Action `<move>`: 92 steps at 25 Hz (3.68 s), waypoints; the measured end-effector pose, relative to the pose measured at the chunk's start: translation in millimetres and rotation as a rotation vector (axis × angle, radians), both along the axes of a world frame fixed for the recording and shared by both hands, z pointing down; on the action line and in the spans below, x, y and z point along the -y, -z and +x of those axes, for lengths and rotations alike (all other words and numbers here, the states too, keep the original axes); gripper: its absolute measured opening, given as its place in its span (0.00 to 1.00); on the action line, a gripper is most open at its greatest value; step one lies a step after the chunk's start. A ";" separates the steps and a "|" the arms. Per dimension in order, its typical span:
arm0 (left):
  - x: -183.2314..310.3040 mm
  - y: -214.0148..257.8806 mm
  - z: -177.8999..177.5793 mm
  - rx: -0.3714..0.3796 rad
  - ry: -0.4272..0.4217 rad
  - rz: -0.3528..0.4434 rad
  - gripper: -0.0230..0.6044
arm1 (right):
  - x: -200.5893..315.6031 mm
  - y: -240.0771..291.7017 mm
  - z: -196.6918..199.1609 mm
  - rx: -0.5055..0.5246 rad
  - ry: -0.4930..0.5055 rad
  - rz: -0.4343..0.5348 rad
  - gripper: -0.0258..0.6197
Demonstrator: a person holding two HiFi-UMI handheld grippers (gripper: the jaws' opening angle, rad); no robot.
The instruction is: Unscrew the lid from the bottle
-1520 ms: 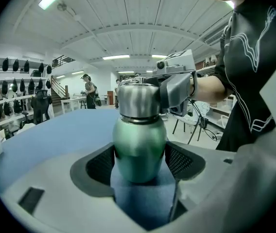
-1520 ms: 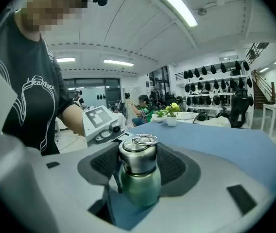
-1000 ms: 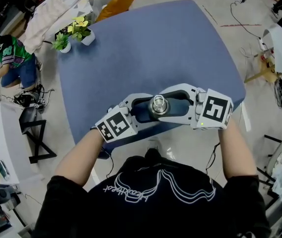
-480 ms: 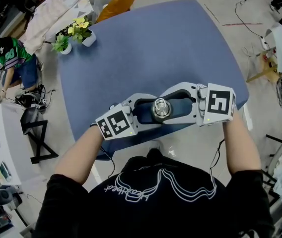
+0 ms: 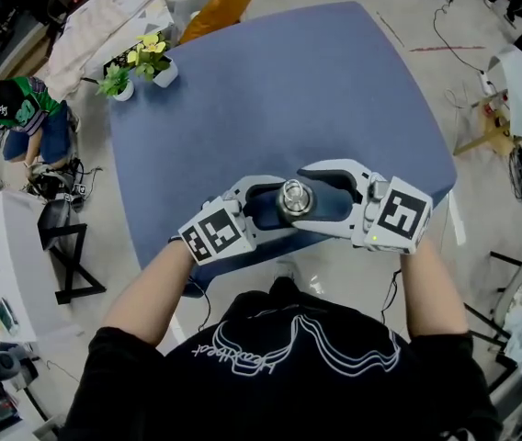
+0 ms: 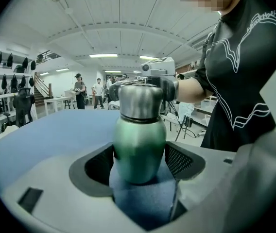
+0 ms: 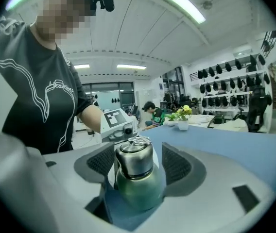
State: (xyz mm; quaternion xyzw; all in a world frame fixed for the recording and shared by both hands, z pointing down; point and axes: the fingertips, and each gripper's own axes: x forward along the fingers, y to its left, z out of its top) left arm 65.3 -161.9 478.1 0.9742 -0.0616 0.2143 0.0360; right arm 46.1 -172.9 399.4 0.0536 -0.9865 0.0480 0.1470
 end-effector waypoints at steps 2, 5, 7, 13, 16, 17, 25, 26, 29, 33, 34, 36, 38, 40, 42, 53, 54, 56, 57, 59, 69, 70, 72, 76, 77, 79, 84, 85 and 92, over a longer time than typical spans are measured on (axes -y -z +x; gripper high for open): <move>0.2 0.0 -0.2 -0.002 0.034 -0.001 0.55 | -0.3 1.7 -0.5 0.004 -0.087 0.020 0.53; 0.2 0.7 -0.6 -0.005 0.090 -0.001 0.55 | 0.0 9.7 -2.3 0.053 -0.247 0.002 0.57; -0.5 0.9 -0.8 -0.010 0.132 0.001 0.55 | -1.4 10.8 -3.0 0.055 -0.343 0.003 0.57; 0.8 2.3 -0.1 -0.034 0.263 -0.008 0.55 | -0.6 6.0 2.9 0.069 -0.537 0.027 0.54; 0.9 1.1 -1.6 -0.047 0.312 -0.007 0.55 | 1.1 1.1 2.9 0.059 -0.596 0.041 0.52; 0.6 0.9 -1.4 -0.048 0.323 -0.005 0.55 | 0.5 1.1 2.8 0.056 -0.607 0.048 0.52; 1.9 1.0 -1.9 -0.049 0.371 0.006 0.55 | 4.1 -1.5 -1.7 -0.008 -0.684 0.117 0.47; 2.0 0.8 -2.3 -0.046 0.372 0.007 0.55 | 3.8 -2.3 -2.5 -0.026 -0.687 0.117 0.47; 1.6 0.5 -1.7 -0.043 0.371 0.008 0.55 | 2.9 -2.4 -4.1 -0.028 -0.680 0.135 0.45; 1.5 0.2 -1.8 -0.043 0.371 0.010 0.55 | 2.1 -3.7 -4.0 -0.036 -0.671 0.131 0.45; 1.3 0.2 -1.8 -0.044 0.371 0.010 0.55 | 1.3 -4.5 -4.2 -0.037 -0.663 0.129 0.45; 0.9 0.0 -1.7 -0.046 0.369 0.008 0.55 | 0.5 -5.1 -4.5 -0.041 -0.647 0.124 0.45; 0.8 0.0 -2.2 -0.045 0.362 0.008 0.55 | 1.1 -3.9 -5.1 -0.044 -0.631 0.118 0.45; 1.4 0.4 -2.3 -0.043 0.350 0.009 0.55 | 2.2 -2.8 -5.9 -0.029 -0.606 0.119 0.45; 1.9 0.4 -2.2 -0.041 0.333 0.010 0.55 | 2.3 -4.2 -6.2 -0.018 -0.572 0.118 0.45; 0.4 -3.7 -1.5 0.012 0.230 -0.004 0.55 | -0.5 -8.3 -8.0 -0.062 -0.320 0.054 0.45; -0.1 -3.9 -1.5 0.020 0.218 -0.004 0.55 | -2.0 -9.5 -7.7 -0.063 -0.289 0.047 0.45; 0.2 -3.4 -2.0 0.033 0.195 0.001 0.55 | -3.2 -9.3 -8.3 -0.068 -0.227 0.045 0.45; 0.3 -3.3 -2.4 0.038 0.183 0.003 0.55 | -3.4 -8.4 -9.1 -0.073 -0.197 0.045 0.45; 0.3 -3.4 -2.9 0.048 0.160 0.005 0.55 | -3.3 -6.8 -10.7 -0.080 -0.139 0.042 0.45; -0.8 -7.5 -2.8 0.072 0.034 0.006 0.55 | -8.9 -12.0 -11.7 -0.117 0.154 -0.005 0.45; -0.7 -7.0 -3.3 0.070 0.023 0.005 0.55 | -9.0 -11.7 -12.2 -0.118 0.175 -0.008 0.45; -0.2 -6.2 -4.4 0.069 0.002 0.002 0.55 | -8.5 -10.6 -13.5 -0.122 0.208 -0.020 0.45; -0.4 -5.6 -5.3 0.073 -0.029 0.000 0.55 | -9.5 -9.9 -14.8 -0.133 0.251 -0.026 0.45; -0.7 -5.5 -5.0 0.072 -0.033 0.000 0.55 | -9.9 -9.9 -14.5 -0.133 0.256 -0.025 0.45; -0.9 -5.4 -4.6 0.069 -0.035 0.002 0.55 | -10.4 -9.8 -14.0 -0.129 0.261 -0.022 0.45; 0.3 -5.7 -4.6 0.068 -0.007 0.008 0.55 | -5.9 -9.4 -14.3 -0.113 0.185 0.010 0.48; -0.1 -5.8 -4.4 0.069 0.003 0.007 0.55 | -4.4 -9.4 -13.8 -0.109 0.149 0.013 0.52; -0.5 -4.1 -7.6 0.074 0.092 0.004 0.55 | -7.1 0.9 -16.2 -0.032 -0.098 0.026 0.55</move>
